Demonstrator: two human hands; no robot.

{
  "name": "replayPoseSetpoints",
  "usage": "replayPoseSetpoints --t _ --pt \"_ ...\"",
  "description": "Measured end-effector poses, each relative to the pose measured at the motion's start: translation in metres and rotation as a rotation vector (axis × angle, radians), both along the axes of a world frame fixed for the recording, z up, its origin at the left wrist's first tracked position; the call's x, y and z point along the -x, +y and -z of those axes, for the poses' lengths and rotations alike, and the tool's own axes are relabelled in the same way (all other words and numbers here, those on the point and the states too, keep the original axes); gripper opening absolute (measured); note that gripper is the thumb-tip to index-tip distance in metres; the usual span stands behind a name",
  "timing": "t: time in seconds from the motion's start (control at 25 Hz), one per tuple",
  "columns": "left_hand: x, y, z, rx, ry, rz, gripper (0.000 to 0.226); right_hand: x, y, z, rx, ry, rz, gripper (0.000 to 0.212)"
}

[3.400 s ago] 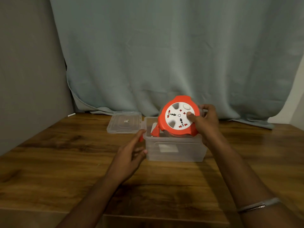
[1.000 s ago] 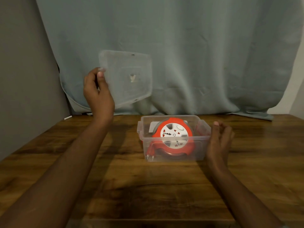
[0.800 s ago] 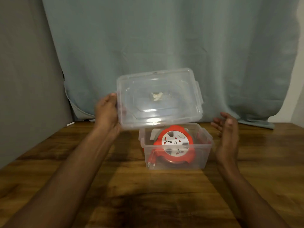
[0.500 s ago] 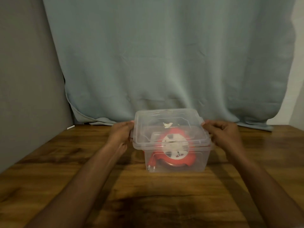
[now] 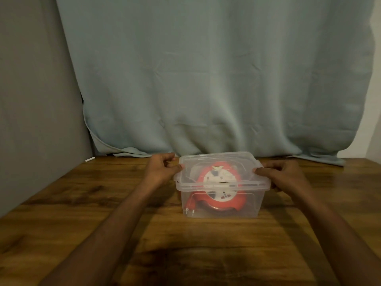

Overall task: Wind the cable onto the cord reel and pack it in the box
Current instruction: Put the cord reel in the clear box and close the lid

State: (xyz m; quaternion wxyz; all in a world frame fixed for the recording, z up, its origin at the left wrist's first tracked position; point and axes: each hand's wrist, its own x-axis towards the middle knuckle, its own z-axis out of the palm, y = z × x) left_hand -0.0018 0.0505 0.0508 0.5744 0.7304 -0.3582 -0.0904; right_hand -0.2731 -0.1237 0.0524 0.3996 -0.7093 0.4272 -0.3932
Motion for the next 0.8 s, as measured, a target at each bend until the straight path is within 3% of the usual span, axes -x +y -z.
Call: replayPoseSetpoints --t 0.28,0.44,0.52,0.64,0.8 --pt "0.000 -0.013 0.002 -0.098 0.108 0.014 0.036 -0.009 -0.003 -0.005 -0.108 0.087 0.007 0.025" --pt "-0.002 -0.015 -0.003 -0.164 0.093 0.014 0.035 -0.011 -0.005 -0.020 -0.194 0.218 -0.025 0.024" --pt "-0.003 -0.017 -0.011 -0.288 -0.070 0.022 0.039 -0.016 -0.007 -0.027 -0.138 0.346 -0.018 0.030" --pt "-0.001 -0.024 -0.020 -0.452 -0.452 0.043 0.057 -0.031 -0.018 -0.023 0.229 0.564 -0.040 0.046" --pt "-0.001 -0.029 -0.023 -0.566 -0.592 0.186 0.051 -0.043 -0.028 -0.020 0.378 0.654 -0.235 0.044"
